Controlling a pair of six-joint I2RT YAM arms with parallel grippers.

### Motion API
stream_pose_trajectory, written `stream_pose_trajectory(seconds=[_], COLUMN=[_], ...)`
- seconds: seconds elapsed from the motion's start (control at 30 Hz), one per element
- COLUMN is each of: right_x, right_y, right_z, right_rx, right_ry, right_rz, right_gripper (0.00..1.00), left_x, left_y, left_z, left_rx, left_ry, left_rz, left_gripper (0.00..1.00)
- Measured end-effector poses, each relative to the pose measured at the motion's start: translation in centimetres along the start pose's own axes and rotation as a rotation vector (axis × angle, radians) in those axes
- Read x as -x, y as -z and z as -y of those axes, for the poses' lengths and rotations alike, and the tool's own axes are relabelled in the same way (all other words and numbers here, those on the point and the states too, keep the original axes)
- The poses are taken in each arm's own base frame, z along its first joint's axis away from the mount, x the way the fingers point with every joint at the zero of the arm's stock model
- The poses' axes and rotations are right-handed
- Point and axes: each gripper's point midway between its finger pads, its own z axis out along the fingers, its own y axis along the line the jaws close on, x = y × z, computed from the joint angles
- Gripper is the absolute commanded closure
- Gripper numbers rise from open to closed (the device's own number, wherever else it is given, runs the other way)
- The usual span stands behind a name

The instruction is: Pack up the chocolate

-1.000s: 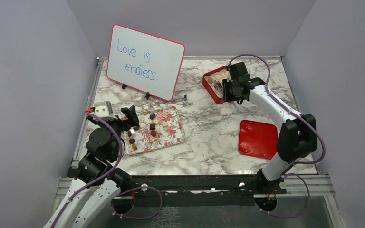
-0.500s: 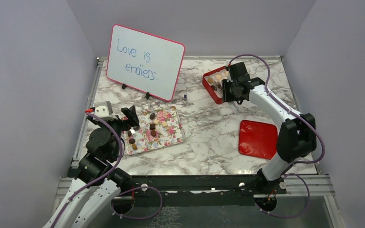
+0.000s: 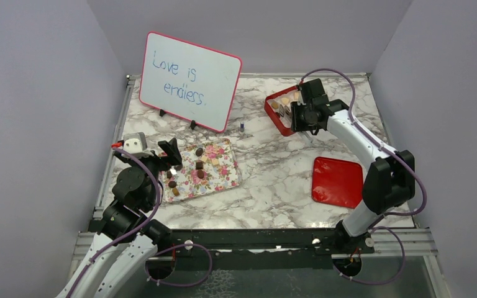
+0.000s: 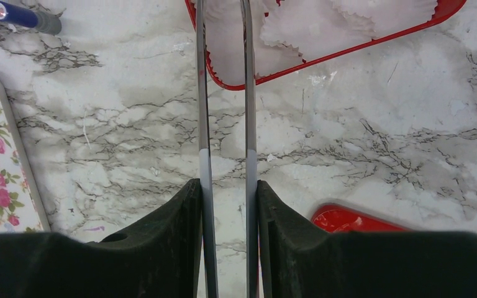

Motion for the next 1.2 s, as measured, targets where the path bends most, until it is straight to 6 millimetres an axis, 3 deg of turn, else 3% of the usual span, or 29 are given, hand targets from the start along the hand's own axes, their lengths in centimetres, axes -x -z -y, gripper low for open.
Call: stream_pose_trajectory(seconds=[0.37, 0.53, 0.67, 0.83, 1.2], right_x=[1.7, 2.2, 2.0, 0.5, -5.6], right_y=[4.1, 6.3, 8.1, 9.5, 9.1], right_z=[-0.6, -2.1, -4.9, -8.8, -15.6], right_rx=[0.044, 0.083, 0.142, 0.218, 0.288], right_ry=[-0.024, -0.013, 0.031, 0.108, 0.282], right_rz=[0.082, 0.128, 0.16, 0.163, 0.077], right_gripper=[0.63, 0.63, 0.63, 0.63, 0.62], left_x=[-0.1, -0.3, -0.3, -0.4, -0.4], left_y=[-0.1, -0.2, -0.2, -0.2, -0.2], left_z=[0.1, 0.2, 0.3, 0.4, 0.4], left_rx=[-0.002, -0.005, -0.011, -0.016, -0.016], left_ry=[-0.004, -0.011, -0.014, -0.014, -0.014], left_rz=[-0.004, -0.012, -0.014, -0.016, -0.015], left_gripper=[0.01, 0.01, 0.01, 0.01, 0.01])
